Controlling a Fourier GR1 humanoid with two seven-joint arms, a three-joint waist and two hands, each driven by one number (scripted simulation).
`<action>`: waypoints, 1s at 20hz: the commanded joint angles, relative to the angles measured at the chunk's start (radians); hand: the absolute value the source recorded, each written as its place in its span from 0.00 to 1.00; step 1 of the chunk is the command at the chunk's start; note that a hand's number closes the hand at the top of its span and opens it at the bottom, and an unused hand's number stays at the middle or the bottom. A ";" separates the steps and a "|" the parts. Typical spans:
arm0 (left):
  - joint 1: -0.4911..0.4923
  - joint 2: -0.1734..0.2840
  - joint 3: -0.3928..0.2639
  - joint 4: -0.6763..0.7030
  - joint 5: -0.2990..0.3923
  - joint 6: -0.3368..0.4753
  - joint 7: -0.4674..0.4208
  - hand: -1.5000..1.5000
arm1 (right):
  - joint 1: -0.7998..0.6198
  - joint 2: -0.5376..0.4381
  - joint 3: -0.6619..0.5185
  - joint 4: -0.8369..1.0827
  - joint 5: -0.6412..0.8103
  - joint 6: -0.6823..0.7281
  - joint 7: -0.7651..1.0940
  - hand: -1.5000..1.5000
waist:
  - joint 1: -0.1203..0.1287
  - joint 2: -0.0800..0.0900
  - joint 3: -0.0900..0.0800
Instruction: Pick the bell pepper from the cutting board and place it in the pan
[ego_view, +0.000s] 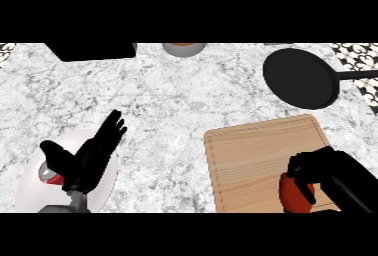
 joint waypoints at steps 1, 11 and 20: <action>-0.008 -0.002 -0.016 0.009 -0.015 -0.009 -0.008 0.50 | 0.067 -0.015 -0.164 0.025 -0.315 0.026 -0.143 1.00 | 0.030 0.010 -0.002; -0.102 -0.023 -0.002 0.099 -0.017 -0.053 -0.008 0.50 | -0.114 0.036 -0.338 0.543 -0.387 0.151 -0.412 1.00 | 0.083 0.011 -0.005; -0.047 -0.036 -0.042 0.007 -0.031 -0.051 0.027 0.50 | -0.513 0.119 -0.406 1.086 -0.261 0.026 -0.548 1.00 | 0.113 0.016 -0.004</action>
